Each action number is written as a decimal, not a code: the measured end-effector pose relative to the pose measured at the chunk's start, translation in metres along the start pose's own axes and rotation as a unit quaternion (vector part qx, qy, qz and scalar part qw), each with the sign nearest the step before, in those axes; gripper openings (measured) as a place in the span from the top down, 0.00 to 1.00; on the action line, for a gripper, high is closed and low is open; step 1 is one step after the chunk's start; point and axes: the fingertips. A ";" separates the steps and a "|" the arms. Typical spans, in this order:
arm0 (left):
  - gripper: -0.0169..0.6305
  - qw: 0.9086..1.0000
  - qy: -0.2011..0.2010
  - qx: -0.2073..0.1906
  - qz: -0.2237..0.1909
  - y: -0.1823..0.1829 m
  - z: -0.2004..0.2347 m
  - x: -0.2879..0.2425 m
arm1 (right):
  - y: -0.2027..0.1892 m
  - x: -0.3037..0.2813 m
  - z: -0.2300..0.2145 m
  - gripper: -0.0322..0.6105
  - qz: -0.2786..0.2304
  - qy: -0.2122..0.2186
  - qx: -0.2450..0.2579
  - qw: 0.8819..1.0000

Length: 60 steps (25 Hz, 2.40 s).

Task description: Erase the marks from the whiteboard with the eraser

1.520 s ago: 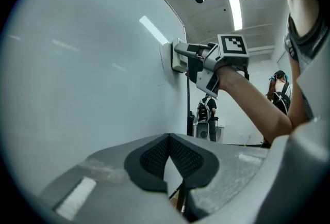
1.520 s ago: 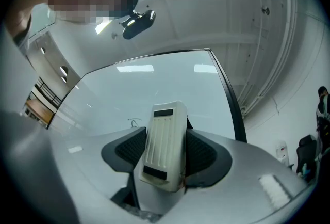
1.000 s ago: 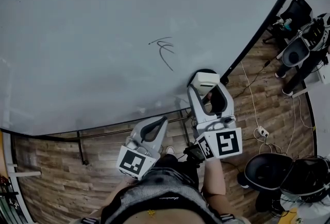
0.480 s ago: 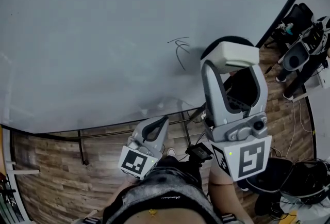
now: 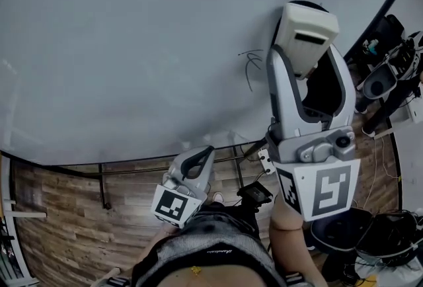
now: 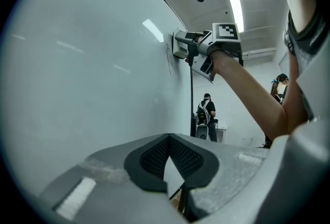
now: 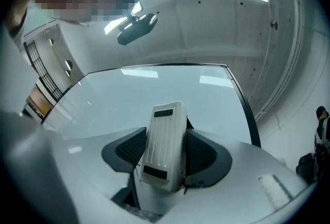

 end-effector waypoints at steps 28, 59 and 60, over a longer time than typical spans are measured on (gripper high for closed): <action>0.98 0.999 -0.022 -0.003 0.024 -0.015 -0.011 0.003 | -0.158 0.079 0.068 0.57 0.193 0.019 -0.038 0.980; 0.98 0.999 -0.023 -0.026 0.027 -0.015 -0.008 -0.005 | -0.045 0.005 0.092 0.56 0.065 0.115 0.026 0.991; 0.98 0.999 -0.022 -0.023 0.026 -0.013 -0.008 -0.008 | -0.044 0.003 0.087 0.56 0.064 0.116 0.027 0.991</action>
Point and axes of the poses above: the fingertips, and each gripper's own axes: x backward along the fingers, z to its left, y out of its top, and after that the axes turned 3 degrees about -z, right-handed
